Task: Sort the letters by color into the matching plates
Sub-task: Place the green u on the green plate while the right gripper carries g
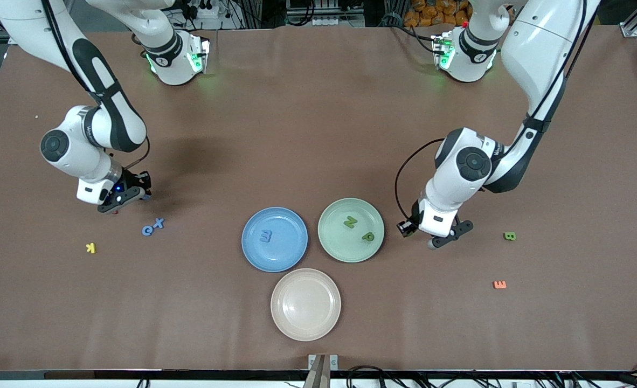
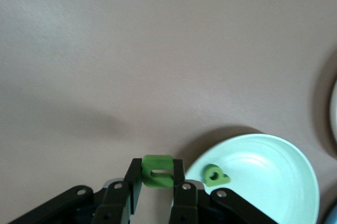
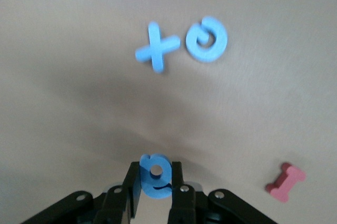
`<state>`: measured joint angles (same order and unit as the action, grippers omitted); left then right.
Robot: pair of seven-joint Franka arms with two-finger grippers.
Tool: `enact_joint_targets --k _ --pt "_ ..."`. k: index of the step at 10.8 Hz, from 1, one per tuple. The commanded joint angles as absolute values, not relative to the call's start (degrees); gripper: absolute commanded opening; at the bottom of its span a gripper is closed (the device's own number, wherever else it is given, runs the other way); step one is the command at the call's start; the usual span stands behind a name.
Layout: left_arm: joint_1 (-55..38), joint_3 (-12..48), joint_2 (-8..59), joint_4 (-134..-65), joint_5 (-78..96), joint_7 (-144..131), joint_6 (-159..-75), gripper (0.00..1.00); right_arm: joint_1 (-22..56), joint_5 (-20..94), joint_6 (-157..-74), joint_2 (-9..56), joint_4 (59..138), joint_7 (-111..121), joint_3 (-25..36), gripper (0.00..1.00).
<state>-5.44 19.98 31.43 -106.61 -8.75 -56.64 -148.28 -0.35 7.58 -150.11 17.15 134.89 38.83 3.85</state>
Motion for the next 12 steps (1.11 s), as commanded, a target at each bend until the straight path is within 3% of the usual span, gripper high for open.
enact_joint_targets --k 1,5,6,7,8,12 --pt "-9.48 19.60 33.39 -102.06 -8.26 -63.17 -147.83 0.00 3.06 8.17 -146.43 17.66 128.78 29.74 3.34 0.14" --pt "-14.93 18.90 36.29 -99.49 -8.70 -70.81 -147.83 0.00 11.23 12.53 -144.06 20.20 120.52 16.02 3.25 0.14" --pt "-17.03 16.90 36.30 -99.41 -9.83 -72.58 -147.83 0.13 13.51 16.48 -144.05 21.61 118.06 15.04 3.25 0.14" --pt "-18.62 15.31 36.21 -99.49 -10.37 -72.68 -147.83 0.89 15.71 19.83 -144.14 23.10 115.86 14.07 3.25 0.14" --pt "-19.33 14.25 36.04 -99.49 -10.81 -72.60 -147.66 1.00 17.56 21.86 -144.14 24.51 113.49 13.11 3.25 0.14" --pt "-17.59 13.10 35.16 -99.75 -14.57 -70.68 -143.63 1.00 24.07 25.22 -144.76 31.62 103.65 6.09 3.25 0.15"
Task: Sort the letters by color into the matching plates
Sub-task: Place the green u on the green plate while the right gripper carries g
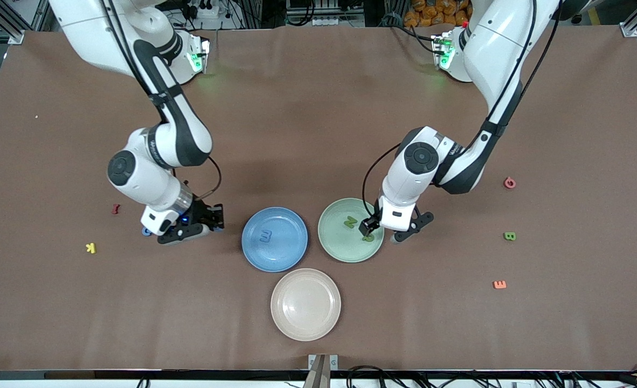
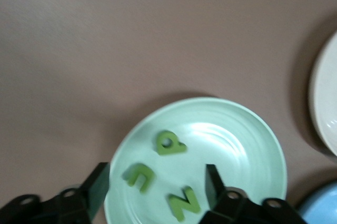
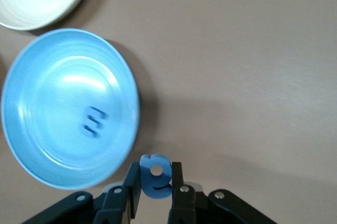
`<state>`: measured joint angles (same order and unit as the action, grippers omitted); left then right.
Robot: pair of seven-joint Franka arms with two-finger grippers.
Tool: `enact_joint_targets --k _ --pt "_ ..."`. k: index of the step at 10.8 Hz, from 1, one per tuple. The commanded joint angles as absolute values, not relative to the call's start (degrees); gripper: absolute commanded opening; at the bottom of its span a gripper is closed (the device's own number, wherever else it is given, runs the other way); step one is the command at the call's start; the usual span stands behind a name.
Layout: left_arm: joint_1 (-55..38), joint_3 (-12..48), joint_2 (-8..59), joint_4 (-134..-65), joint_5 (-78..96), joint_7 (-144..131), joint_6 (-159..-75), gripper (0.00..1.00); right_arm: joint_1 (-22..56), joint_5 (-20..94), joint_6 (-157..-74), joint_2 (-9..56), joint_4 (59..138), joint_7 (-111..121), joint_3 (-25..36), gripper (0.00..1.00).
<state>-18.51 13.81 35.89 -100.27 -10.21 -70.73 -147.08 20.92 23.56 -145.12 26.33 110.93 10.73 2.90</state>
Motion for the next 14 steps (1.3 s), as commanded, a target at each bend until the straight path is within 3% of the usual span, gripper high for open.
enact_joint_targets --k 1,4,5,6,7,11,14 --pt "-14.97 13.10 34.98 -99.84 -15.46 -67.62 -141.61 1.00 25.30 25.40 -144.84 33.29 101.45 4.67 3.16 0.16" --pt "-7.06 13.18 34.28 -99.76 -15.73 -54.72 -135.80 1.00 28.38 24.97 -145.02 37.34 96.34 -2.16 2.73 0.23" --pt "-4.16 13.18 34.19 -99.76 -15.73 -50.23 -134.83 1.00 28.82 25.05 -145.28 37.88 96.24 -3.59 2.64 0.29" --pt "-1.96 13.18 34.02 -99.76 -15.73 -46.88 -133.95 1.00 29.09 25.22 -145.28 37.88 96.24 -3.78 2.64 0.56" --pt "0.24 13.18 34.01 -99.76 -15.73 -44.06 -133.86 1.00 28.74 24.88 -145.20 37.71 96.24 -3.52 2.64 1.00" --pt "7.01 13.18 33.84 -99.76 -14.33 -47.82 -133.77 1.00 26.99 22.42 -142.48 36.39 96.68 0.17 3.25 1.00" --pt "11.94 13.18 34.01 -101.24 -14.33 -59.90 -133.77 1.00 23.04 12.70 -134.24 32.88 97.29 1.67 5.44 1.00"
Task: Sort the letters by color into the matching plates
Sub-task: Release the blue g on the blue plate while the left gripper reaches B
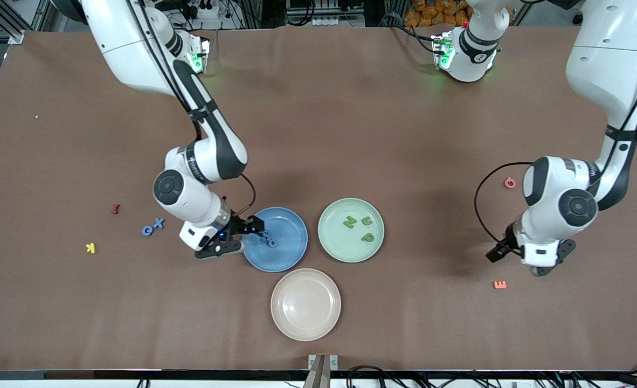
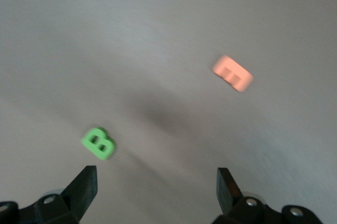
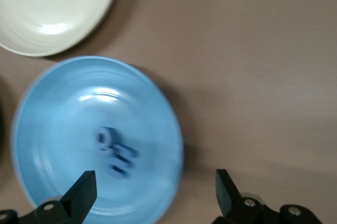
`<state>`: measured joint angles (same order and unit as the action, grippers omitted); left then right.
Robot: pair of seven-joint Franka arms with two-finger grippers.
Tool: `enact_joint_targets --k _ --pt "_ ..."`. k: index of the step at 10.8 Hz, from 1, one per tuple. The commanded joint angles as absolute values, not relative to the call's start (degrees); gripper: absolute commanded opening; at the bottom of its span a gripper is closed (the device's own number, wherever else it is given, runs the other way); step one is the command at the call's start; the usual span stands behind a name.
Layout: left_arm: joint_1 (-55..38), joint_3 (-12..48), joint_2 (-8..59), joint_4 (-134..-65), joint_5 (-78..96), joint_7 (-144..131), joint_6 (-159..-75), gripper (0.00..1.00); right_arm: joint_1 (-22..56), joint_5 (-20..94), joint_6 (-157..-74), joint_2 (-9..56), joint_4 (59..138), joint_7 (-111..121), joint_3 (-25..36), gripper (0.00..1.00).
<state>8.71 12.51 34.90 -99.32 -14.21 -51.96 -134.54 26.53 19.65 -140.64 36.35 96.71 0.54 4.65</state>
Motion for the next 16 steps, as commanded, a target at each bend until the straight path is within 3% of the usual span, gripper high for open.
enact_joint_targets --k 1,3,6,9,16 --pt "13.52 13.18 34.01 -101.60 -14.33 -63.16 -133.86 1.00 21.46 10.92 -131.60 31.91 97.29 2.10 6.06 1.00" --pt "15.11 13.27 34.10 -102.57 -14.15 -67.13 -133.95 1.00 17.34 10.37 -128.77 29.20 99.39 3.25 6.41 1.00" --pt "14.15 13.18 35.76 -101.79 -14.41 -78.96 -134.21 1.00 13.64 10.55 -125.87 26.99 100.46 5.54 11.67 1.00" --pt "13.10 13.18 39.01 -99.15 -14.77 -86.91 -134.30 1.00 11.08 11.25 -127.08 26.02 100.55 4.84 14.06 1.00" --pt "13.45 12.66 40.87 -98.79 -14.85 -87.45 -136.76 1.00 10.72 13.09 -126.30 26.01 102.39 -37.30 14.06 1.00"
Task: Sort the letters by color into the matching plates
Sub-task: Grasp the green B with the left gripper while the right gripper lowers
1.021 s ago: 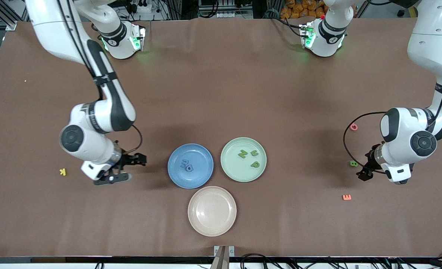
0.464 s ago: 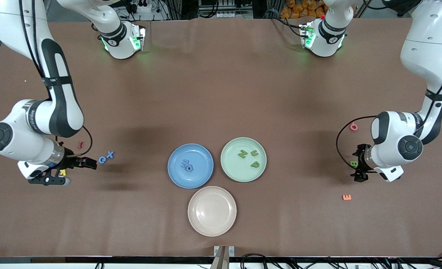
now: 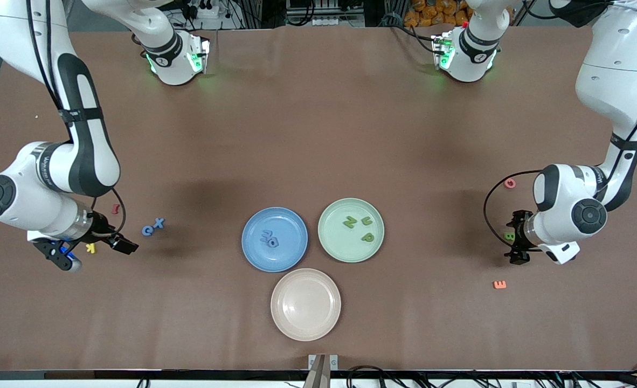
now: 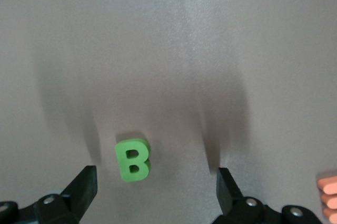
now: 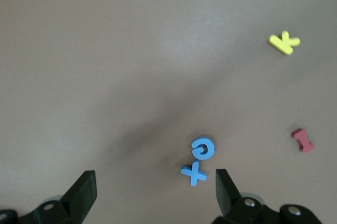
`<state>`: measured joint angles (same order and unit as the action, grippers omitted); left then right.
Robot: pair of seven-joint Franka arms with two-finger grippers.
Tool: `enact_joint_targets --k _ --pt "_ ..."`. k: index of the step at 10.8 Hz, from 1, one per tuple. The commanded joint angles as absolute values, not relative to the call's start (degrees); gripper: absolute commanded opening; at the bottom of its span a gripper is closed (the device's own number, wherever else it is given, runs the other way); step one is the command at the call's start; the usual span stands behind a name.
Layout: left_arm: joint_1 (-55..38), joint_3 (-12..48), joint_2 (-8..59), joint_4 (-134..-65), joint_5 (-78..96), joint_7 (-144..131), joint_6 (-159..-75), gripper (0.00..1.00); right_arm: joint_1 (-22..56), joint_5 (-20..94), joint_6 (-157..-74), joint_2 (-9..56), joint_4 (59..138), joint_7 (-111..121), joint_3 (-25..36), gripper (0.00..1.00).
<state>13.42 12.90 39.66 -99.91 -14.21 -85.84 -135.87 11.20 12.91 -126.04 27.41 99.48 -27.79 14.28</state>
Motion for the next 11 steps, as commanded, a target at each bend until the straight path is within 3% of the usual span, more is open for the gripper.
enact_joint_targets --k 1,3,6,7,8,11 --pt "13.53 12.66 40.96 -98.79 -15.29 -87.45 -137.37 1.00 10.72 12.92 -126.39 26.19 102.39 -45.36 14.06 1.00" --pt "13.71 12.66 41.39 -98.88 -16.08 -87.45 -137.55 1.00 10.72 13.01 -127.09 26.80 102.48 -59.51 14.06 1.00" --pt "14.06 12.66 41.31 -99.14 -17.83 -87.54 -137.64 1.00 11.08 13.36 -134.53 29.00 105.01 -76.35 13.98 1.00" --pt "14.24 12.66 41.13 -99.14 -18.19 -88.15 -137.64 0.17 11.16 13.53 -138.39 29.26 107.38 -77.68 13.97 1.00" --pt "14.59 12.66 41.05 -99.31 -18.11 -89.72 -137.64 0.00 11.16 13.62 -141.30 29.44 109.32 -78.83 13.89 1.00" --pt "15.03 12.74 40.96 -99.23 -18.19 -90.97 -137.64 0.00 11.42 16.69 -144.83 29.53 112.84 -78.93 13.62 1.00"
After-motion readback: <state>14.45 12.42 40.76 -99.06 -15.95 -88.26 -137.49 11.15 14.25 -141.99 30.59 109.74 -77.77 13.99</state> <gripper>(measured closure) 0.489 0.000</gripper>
